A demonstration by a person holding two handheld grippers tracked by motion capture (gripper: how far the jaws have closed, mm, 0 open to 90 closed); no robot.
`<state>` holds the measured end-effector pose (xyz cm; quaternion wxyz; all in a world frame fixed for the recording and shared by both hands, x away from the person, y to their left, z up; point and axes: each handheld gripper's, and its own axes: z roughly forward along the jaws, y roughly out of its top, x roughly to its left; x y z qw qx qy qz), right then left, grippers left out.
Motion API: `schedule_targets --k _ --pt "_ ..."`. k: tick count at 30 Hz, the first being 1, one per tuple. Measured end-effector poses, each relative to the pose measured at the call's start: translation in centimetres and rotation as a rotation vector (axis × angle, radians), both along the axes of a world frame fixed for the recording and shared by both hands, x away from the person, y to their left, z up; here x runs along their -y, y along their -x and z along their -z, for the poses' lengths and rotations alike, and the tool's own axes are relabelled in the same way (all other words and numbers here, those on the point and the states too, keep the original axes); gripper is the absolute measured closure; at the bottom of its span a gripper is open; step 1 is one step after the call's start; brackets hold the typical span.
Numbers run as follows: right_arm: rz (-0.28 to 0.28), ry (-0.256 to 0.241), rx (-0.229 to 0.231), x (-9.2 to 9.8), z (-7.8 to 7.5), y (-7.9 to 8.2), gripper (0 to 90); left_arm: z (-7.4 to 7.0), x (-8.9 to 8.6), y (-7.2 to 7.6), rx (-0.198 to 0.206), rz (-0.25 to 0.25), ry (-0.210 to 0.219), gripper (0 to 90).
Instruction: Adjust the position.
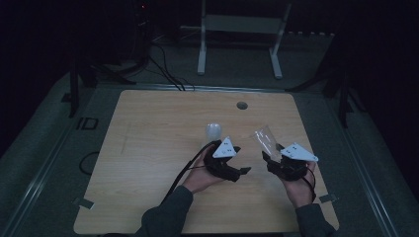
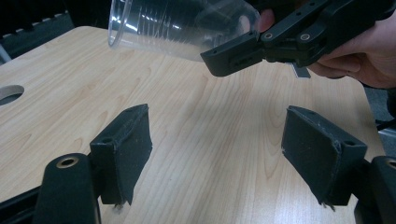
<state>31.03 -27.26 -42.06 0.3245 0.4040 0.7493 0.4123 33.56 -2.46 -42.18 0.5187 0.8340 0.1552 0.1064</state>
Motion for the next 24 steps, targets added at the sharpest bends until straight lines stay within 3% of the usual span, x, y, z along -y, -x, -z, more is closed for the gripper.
schedule_targets --k 12,24 --pt "-0.005 -0.022 0.026 0.0 0.0 0.3 41.7 -0.3 0.1 -0.3 -0.018 -0.006 0.017 23.7" --pt "-0.012 -0.079 0.083 0.0 0.1 1.1 41.7 -0.8 0.6 -0.6 -0.050 -0.032 0.061 23.7"
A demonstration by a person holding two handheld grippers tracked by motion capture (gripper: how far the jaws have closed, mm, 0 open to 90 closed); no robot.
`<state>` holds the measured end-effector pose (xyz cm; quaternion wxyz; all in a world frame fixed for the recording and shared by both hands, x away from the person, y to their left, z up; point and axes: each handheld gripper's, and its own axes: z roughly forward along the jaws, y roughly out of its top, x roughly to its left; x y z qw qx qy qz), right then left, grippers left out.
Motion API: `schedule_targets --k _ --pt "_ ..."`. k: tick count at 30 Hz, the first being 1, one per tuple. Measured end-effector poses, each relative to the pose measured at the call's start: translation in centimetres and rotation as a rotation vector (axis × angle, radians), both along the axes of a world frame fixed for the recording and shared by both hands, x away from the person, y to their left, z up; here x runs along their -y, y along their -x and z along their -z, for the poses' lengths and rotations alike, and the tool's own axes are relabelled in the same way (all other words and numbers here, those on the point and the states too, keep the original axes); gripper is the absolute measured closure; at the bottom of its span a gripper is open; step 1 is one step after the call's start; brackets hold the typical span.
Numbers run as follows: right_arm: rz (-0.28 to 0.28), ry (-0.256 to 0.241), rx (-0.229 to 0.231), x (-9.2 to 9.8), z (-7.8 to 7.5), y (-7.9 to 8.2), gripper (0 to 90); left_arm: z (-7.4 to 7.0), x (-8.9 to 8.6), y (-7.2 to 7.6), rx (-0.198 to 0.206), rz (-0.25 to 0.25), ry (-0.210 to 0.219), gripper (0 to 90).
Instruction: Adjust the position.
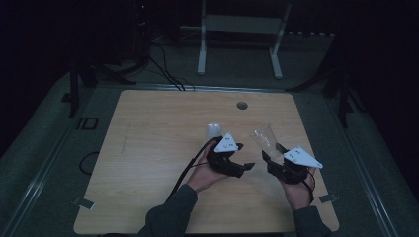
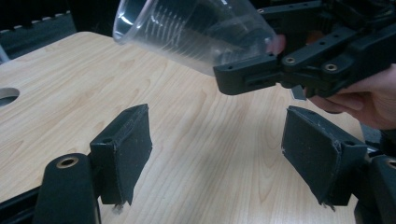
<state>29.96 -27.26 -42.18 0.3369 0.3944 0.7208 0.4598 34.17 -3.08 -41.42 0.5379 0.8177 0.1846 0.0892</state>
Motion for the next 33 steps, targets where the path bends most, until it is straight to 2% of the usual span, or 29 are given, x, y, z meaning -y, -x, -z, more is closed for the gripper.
schedule_targets --k 9,17,20,28,33 --pt "0.005 -0.030 0.024 0.0 0.0 0.4 41.7 -0.3 0.0 -0.4 -0.035 -0.015 0.036 23.5" --pt "0.005 -0.053 0.039 -0.1 0.0 0.7 41.7 -0.6 0.5 -0.5 -0.057 -0.010 0.033 19.0" --pt "0.004 -0.055 0.046 -0.1 0.1 0.8 41.7 -0.8 0.6 -0.6 -0.069 -0.005 0.046 18.2" --pt "0.004 -0.073 0.058 -0.2 0.1 1.1 41.7 -1.2 1.0 -0.6 -0.071 -0.014 0.055 17.7" --pt "-0.005 -0.072 0.069 -0.3 0.2 1.3 41.6 -1.3 0.9 -0.8 -0.086 -0.020 0.079 17.7"
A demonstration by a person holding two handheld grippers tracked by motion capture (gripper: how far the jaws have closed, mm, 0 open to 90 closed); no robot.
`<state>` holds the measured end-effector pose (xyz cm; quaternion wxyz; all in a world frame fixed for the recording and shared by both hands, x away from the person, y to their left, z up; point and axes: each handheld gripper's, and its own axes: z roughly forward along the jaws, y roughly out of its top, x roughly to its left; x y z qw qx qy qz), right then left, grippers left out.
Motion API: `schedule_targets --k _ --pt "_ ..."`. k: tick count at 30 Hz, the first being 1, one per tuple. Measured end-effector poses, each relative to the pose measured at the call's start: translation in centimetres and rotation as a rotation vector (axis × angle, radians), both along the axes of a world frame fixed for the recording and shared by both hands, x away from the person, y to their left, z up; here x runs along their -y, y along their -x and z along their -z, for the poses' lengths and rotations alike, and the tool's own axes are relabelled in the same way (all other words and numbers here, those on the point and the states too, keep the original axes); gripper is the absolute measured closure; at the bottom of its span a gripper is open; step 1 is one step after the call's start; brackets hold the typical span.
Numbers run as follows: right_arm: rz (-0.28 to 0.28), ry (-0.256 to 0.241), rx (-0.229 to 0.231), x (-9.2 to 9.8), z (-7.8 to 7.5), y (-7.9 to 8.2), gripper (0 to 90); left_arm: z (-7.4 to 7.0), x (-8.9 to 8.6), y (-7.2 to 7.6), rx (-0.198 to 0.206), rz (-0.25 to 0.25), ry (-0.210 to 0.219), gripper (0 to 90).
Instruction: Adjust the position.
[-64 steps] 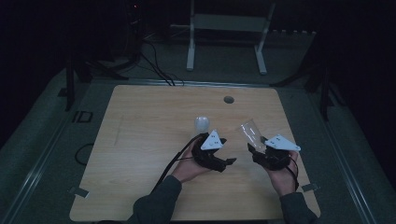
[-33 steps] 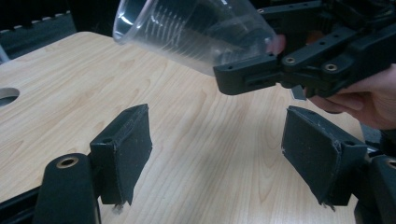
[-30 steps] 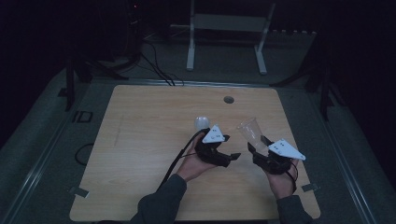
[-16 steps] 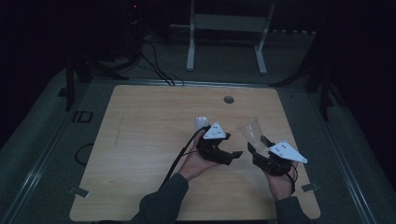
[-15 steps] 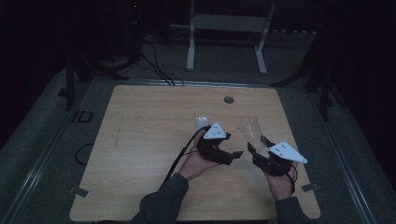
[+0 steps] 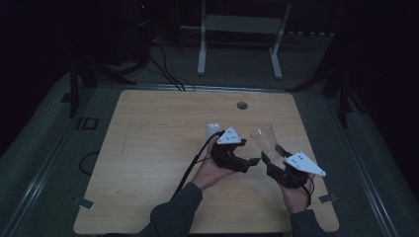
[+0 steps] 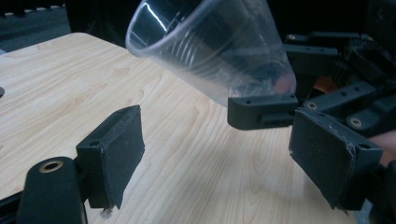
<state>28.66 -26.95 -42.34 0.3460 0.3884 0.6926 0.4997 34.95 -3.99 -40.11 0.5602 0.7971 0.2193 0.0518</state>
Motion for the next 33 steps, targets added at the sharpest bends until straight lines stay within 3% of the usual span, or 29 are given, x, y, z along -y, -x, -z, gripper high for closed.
schedule_targets --k 8,25,33 --pt "-0.007 -0.009 0.012 -0.2 0.0 0.3 41.6 -0.4 0.1 -0.2 -0.021 0.004 0.034 17.7" --pt "-0.020 -0.024 0.038 -0.3 0.3 1.2 41.7 -0.5 0.9 0.0 -0.026 0.016 0.055 17.8" --pt "-0.033 -0.029 0.040 -0.7 0.6 1.5 41.6 -0.5 0.9 -0.1 -0.051 0.023 0.090 17.8"
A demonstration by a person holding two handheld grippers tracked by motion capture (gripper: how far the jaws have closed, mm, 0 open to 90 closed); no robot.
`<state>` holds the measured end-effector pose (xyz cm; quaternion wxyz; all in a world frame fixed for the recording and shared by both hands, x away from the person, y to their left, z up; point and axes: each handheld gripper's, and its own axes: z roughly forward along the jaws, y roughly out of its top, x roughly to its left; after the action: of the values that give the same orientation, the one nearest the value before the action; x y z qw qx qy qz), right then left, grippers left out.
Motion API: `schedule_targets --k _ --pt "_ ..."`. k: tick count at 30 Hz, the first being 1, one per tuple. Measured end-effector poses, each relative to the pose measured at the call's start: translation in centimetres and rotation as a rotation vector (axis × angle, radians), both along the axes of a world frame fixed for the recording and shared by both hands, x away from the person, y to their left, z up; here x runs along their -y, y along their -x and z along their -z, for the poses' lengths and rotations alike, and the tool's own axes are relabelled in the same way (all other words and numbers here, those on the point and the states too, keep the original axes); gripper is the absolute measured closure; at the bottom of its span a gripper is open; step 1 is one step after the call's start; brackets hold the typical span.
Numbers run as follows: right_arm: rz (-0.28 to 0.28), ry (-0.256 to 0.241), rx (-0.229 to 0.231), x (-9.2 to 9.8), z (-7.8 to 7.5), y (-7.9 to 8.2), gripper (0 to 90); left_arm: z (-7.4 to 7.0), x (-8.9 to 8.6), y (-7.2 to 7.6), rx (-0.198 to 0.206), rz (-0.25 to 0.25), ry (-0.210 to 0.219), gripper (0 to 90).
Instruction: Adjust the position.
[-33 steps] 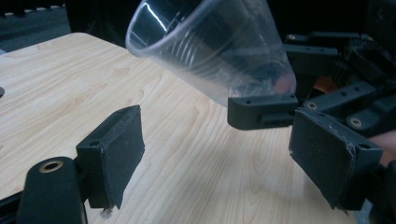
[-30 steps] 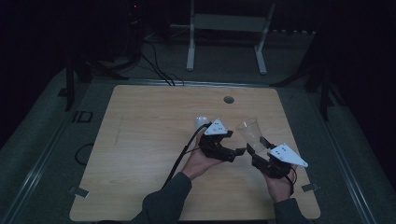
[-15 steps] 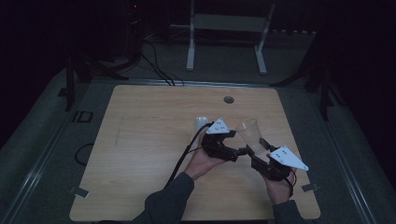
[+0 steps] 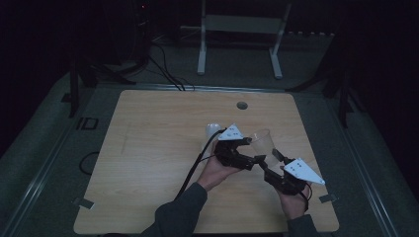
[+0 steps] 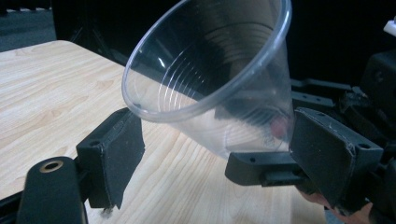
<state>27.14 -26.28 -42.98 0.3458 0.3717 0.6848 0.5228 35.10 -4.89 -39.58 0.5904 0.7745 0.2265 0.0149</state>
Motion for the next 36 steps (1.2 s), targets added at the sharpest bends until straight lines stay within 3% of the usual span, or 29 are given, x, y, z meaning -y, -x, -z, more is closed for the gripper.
schedule_targets --k 25,36 --pt "-0.014 -0.022 0.016 -0.2 0.1 0.3 41.5 -0.1 0.7 0.0 -0.049 -0.006 0.093 17.8" --pt "-0.028 -0.002 0.011 -0.4 0.3 0.3 41.2 -0.2 1.2 0.1 -0.062 -0.025 0.148 21.8"
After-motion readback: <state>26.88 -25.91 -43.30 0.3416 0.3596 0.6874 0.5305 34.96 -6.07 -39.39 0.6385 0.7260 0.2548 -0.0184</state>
